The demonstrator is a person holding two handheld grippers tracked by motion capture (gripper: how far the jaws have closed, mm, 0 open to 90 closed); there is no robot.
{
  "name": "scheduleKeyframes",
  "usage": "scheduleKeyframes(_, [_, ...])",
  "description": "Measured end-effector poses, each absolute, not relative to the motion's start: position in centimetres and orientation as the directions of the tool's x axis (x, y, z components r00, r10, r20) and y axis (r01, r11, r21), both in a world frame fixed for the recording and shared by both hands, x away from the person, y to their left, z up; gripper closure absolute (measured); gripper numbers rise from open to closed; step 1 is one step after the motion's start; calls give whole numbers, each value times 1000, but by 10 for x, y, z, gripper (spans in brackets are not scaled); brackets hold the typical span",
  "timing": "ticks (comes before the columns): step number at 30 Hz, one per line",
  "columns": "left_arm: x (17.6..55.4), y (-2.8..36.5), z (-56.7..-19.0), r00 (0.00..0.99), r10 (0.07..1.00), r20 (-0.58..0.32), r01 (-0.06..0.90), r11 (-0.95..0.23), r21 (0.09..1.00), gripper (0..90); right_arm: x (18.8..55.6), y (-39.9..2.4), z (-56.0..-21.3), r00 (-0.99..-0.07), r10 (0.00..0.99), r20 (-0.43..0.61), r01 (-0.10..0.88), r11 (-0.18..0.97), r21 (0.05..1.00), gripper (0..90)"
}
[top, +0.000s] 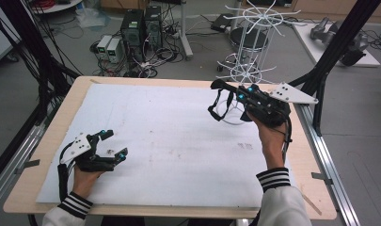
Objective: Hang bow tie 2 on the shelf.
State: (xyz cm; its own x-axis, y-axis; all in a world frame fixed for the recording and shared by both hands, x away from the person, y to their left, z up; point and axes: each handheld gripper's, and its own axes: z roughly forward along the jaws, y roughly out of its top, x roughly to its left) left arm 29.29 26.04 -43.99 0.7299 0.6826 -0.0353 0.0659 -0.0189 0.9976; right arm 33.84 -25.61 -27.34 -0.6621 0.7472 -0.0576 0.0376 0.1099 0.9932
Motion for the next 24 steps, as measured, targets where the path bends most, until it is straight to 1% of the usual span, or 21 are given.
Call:
scheduleKeyframes(8, [291, 261, -443, 724, 690, -16, 43, -22, 999, 77, 346, -264, -271, -620, 784, -39, 49, 88, 995, 827])
scheduleKeyframes(12, [290, 261, -445, 720, 694, -10, 31, -18, 999, 77, 351, -268, -270, -597, 800, -52, 38, 93, 995, 827])
scheduleKeyframes(16, [289, 262, -449, 718, 696, -12, 25, -9, 1000, 77, 356, -272, -272, -570, 821, -35, 51, 78, 996, 827])
scheduleKeyframes(24, [289, 264, -452, 713, 701, -21, 22, 6, 1000, 77, 366, -275, -276, -530, 847, -35, 65, 82, 995, 827])
